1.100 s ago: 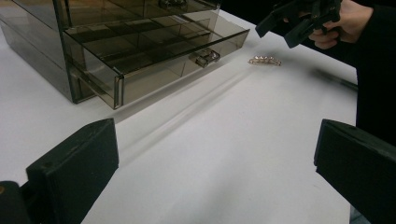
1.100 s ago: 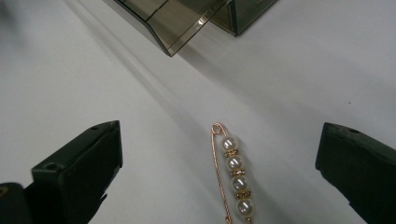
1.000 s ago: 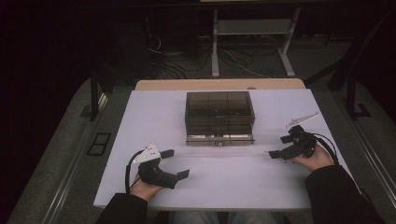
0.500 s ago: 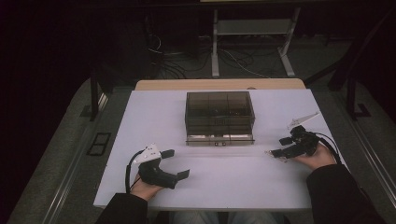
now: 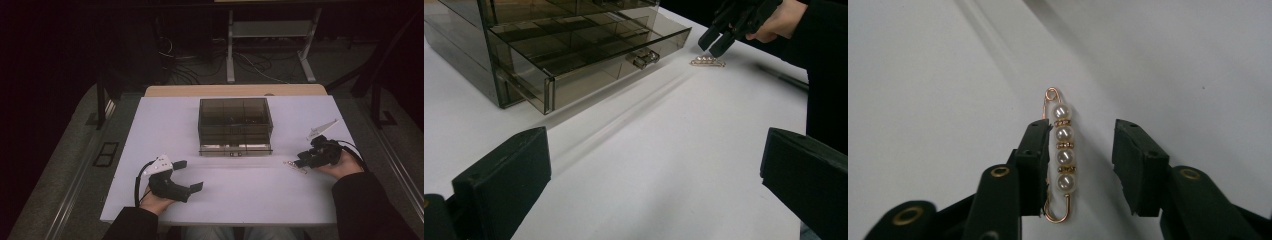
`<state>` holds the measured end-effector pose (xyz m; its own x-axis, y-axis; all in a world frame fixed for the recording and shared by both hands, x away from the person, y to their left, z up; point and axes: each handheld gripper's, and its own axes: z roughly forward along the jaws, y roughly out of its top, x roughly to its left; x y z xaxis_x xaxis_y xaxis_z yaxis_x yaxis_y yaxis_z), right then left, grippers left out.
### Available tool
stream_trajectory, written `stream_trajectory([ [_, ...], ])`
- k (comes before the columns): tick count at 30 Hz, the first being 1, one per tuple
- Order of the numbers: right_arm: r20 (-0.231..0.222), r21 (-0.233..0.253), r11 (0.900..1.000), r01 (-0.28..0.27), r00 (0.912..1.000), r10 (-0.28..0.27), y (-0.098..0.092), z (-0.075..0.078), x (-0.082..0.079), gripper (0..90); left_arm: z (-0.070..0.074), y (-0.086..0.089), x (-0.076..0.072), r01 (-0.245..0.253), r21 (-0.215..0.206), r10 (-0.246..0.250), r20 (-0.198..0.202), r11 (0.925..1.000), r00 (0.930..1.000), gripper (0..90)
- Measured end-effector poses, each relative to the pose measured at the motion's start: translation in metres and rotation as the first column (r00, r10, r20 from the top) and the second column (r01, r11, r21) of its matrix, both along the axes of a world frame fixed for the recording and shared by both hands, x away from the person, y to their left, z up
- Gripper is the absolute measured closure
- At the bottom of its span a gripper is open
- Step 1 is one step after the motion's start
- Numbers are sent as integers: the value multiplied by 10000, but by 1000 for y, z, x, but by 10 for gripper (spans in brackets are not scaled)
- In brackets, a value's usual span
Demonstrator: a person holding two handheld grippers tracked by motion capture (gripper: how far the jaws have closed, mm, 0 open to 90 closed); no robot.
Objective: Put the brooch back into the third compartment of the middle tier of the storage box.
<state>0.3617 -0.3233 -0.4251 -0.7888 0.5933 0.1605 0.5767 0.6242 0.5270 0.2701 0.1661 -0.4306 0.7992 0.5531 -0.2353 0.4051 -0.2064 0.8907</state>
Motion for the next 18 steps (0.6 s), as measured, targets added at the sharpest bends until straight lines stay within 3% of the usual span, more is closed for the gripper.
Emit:
stream_trajectory([
  [18, -144, -559, 9955, -761, 9971, 754, 10, -7, 1, 764, 0, 0, 0, 2, -3, -2, -9, 10000, 10000, 0],
])
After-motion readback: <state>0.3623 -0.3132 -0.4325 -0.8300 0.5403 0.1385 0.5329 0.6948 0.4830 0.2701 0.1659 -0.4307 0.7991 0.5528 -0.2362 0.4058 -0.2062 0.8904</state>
